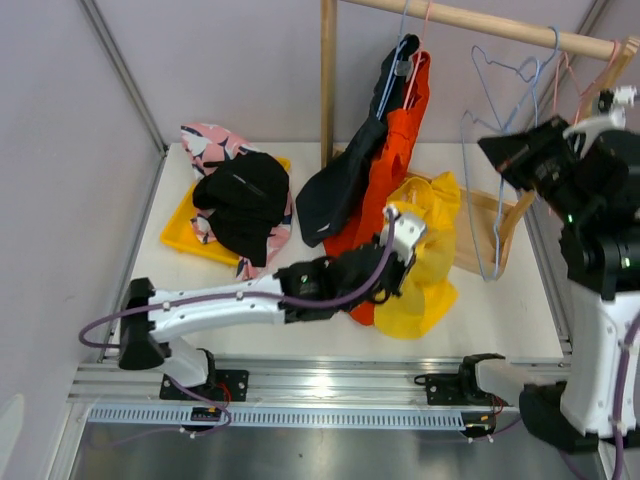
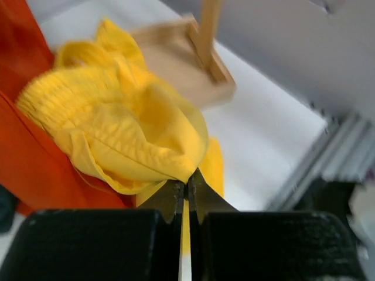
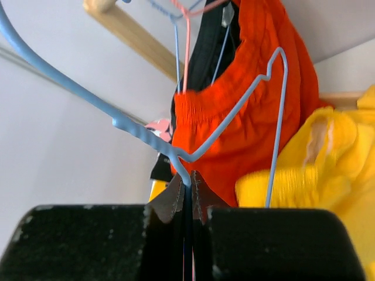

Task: Remove the shorts from the hanger

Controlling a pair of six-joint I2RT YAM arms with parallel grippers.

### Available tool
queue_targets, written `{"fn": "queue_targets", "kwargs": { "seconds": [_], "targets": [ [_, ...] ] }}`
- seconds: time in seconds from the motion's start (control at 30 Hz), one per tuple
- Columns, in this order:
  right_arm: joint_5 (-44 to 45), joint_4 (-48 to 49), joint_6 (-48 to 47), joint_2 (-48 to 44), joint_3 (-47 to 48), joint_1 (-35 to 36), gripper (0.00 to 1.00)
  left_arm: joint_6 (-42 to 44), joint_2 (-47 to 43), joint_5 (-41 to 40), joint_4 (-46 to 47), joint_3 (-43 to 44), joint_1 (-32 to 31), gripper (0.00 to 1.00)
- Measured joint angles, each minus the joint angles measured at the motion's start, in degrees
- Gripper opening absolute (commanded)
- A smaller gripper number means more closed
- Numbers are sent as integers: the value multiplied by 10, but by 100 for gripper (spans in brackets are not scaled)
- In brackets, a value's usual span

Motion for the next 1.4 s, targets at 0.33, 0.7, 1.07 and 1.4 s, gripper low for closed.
{"fn": "queue_targets", "kwargs": {
  "seconds": [0.33,0.7,1.07,1.4],
  "targets": [
    [61,80,-17,226,125,-35,0,-103,-256,-82,-45,-290,-197,0],
    [76,169,-3,295,144,-51,0,-190,-284,-165,-79,-335,-268,0],
    [54,215,9,288,71,-91,71,-162,-262,-216,-183,-197,-258,0],
    [2,238,11,172,-135,-94,99,7,-301,-141,-252,25,159,0]
  ]
}}
